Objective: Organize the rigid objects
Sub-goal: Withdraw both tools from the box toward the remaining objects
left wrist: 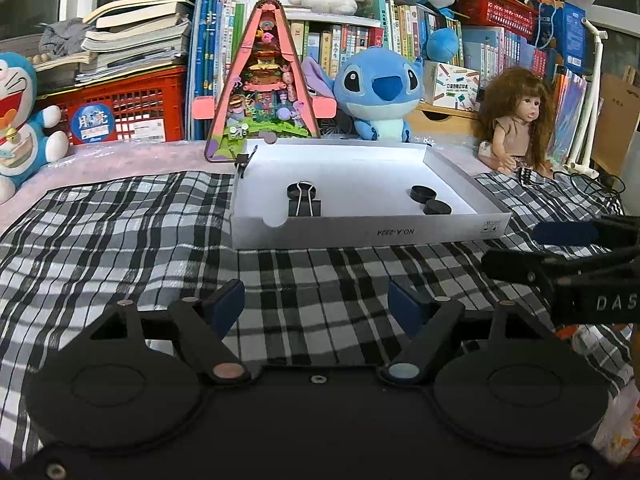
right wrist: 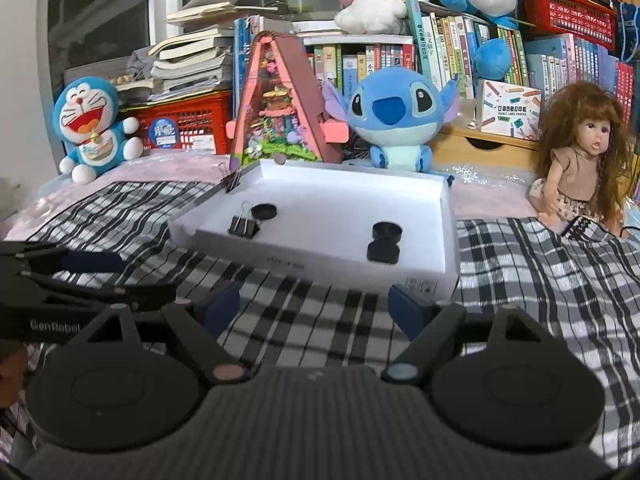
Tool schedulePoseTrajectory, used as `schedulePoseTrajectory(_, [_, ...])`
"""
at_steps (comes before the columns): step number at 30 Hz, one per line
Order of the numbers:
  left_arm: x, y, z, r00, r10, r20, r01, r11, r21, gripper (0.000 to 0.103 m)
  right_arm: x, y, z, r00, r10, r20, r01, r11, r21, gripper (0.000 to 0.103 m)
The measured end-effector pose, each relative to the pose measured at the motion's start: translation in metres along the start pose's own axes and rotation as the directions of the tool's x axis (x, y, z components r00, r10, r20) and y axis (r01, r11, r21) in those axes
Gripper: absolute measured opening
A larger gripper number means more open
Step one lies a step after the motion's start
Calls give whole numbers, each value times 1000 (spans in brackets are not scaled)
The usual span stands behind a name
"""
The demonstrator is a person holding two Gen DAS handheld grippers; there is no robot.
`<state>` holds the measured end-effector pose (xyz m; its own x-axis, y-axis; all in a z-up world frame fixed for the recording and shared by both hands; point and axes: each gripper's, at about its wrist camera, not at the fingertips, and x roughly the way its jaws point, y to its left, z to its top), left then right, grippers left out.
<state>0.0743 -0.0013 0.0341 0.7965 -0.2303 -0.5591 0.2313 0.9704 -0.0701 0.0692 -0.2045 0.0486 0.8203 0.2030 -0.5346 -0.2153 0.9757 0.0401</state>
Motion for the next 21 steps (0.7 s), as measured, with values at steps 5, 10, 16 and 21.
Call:
schedulePoseTrajectory(5, [-10,0,-12,1000,12,14,-12,1000,10,77,-9,7,-14,1000,-6,13,7,1000,-16,89])
schedulePoseTrajectory(10, [-18,1,-24,1000,22,22,-22,1000,8,77,-17,16,-26,999,-16,29,17,999,-46,90])
schedulePoseTrajectory(16, [-27,4,-37,999,36,24,-36,999,-3,77,-24,26,-40,999,-10,35,12,998,-60,90])
schedulePoseTrajectory(21, [-35,5,-46,998,49,37,-48,999,-22,77,-30,34,-53,998,-24,61,29,997,-68,90])
